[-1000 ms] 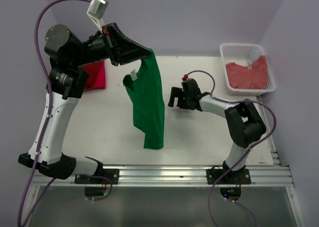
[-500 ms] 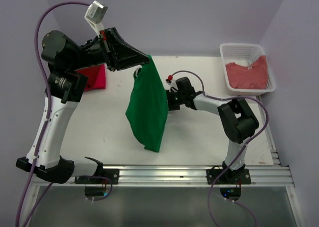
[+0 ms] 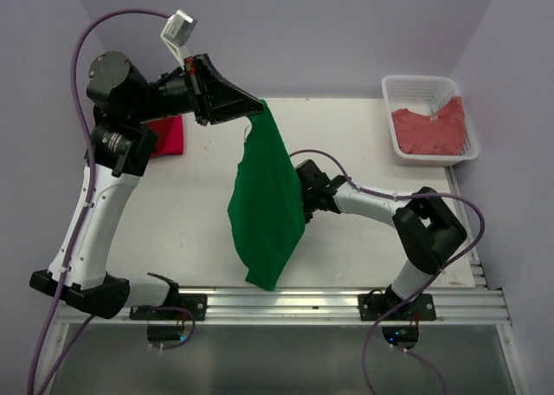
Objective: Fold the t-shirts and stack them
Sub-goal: Flatten out the tshirt
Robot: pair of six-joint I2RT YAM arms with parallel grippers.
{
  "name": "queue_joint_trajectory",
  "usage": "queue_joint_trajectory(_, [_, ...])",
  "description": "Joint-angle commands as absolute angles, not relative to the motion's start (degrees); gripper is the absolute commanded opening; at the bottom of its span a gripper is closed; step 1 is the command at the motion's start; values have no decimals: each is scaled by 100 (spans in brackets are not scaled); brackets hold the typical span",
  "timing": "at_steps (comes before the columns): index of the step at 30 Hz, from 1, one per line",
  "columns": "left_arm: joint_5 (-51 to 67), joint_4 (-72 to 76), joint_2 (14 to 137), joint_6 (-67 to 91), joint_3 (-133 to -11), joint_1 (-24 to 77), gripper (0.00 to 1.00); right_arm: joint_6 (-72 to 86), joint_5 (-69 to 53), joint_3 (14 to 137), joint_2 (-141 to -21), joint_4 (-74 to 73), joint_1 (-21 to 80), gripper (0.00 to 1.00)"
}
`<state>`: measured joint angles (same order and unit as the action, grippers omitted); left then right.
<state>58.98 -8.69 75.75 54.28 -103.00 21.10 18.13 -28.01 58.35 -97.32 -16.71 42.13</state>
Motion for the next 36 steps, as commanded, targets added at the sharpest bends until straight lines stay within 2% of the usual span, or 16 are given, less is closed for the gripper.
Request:
queue_joint_trajectory(1, [5582,-1264,7497,4940,-10661,2031,3,1819,-2173,5695,-9378,-2364,4140,23])
queue_joint_trajectory(3, [5467,-1405,7488,4747,-10740,2004,4,1898,-1847,5686,-9247,-2522,4140,0])
queue_joint_trajectory(10, [4801,-2213,7392,4141,-10784,1934,4,2021,-494,6046,-8913,-3013,4140,0])
queue_joint_trajectory(12, [4476,-2503,7339,3754,-10898,1916,4,2021,270,6353,-8798,-3181,4140,0])
queue_joint_trajectory(16, [2784,-3478,7155,2981,-10873,1916,4,2171,2107,7039,-8500,-3612,4087,0])
queue_joint_trajectory(19, [2042,-3586,6857,2646,-10320,1916,4,2250,2975,7644,-8289,-3761,3999,0])
queue_joint_trajectory(21, [1951,-3534,6751,2567,-9803,1916,4,2364,3487,7856,-8192,-3867,3999,0])
queue_joint_trajectory(26, [908,-3340,6295,2391,-8398,1916,3,2794,4761,7894,-7928,-3850,3999,0])
queue_joint_trajectory(31, [-182,-3331,5898,2548,-7086,1916,1,3085,4984,7471,-7717,-3929,4008,0])
queue_joint_trajectory(36, [176,-3190,5748,3067,-5592,1925,0,3287,4720,7084,-7646,-4210,4017,0])
